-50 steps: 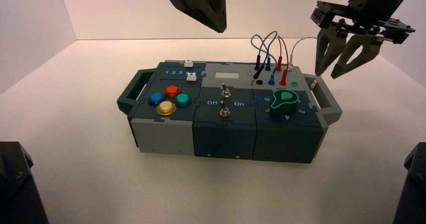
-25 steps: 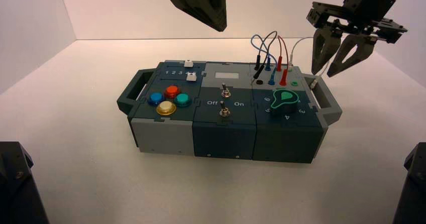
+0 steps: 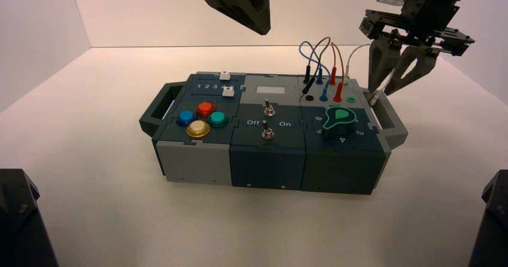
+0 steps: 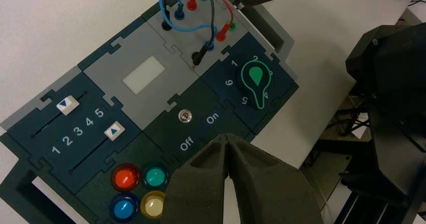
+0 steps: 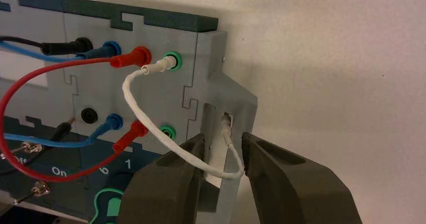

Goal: Insert the white wire.

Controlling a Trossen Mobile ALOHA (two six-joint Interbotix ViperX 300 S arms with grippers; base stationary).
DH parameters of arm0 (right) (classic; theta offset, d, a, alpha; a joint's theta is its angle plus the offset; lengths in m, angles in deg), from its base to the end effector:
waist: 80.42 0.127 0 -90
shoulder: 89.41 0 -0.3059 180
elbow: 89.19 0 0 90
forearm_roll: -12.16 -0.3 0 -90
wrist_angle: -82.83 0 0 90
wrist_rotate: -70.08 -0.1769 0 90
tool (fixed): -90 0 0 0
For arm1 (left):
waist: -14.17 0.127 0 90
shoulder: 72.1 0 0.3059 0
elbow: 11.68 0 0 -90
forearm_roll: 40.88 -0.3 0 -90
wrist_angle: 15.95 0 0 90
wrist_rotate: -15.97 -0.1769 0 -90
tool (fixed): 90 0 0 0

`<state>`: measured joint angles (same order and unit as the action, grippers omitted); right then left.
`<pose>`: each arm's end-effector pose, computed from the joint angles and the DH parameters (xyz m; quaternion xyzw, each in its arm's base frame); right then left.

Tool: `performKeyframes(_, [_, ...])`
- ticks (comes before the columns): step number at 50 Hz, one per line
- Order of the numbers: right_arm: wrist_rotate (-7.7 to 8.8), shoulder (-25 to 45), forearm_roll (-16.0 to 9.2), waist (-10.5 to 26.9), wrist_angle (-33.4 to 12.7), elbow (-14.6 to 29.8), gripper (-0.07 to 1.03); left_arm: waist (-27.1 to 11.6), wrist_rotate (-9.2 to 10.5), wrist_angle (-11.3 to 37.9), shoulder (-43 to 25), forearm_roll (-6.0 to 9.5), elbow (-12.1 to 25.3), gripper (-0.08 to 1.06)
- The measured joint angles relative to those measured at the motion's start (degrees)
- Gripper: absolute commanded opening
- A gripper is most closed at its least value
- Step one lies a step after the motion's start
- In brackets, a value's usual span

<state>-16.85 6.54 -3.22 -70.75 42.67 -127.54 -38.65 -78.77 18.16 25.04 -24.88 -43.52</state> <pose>0.2575 0.0746 0.0486 0.0575 0.6732 0.0751 0.7334 0.1763 -0.2777 0.1573 0.1237 0.4804 -0.4142 0.7631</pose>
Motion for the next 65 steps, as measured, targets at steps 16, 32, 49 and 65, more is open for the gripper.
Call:
performKeyframes(16, [0.0,0.18,0.0,-0.09,-0.09,0.0,0.38,0.0,0.0,-0.09,0.0,0.0,0.0,-0.03])
performKeyframes(32, [0.0,0.26,-0.09,-0.09,0.0,0.0,0.28,0.0,-0.09,-0.09,0.0,0.0,0.0,-0.03])
performKeyframes(49, [0.0,0.79,0.0,0.0,0.0,0.0,0.19,0.0,0.0,-0.09,0.0,0.0,0.0,-0.03])
performKeyframes(65, [0.0,0.88,-0.09,0.0,0.26,0.0,-0.03,-0.09,0.0,-0.09,0.0,0.0,0.0,-0.03])
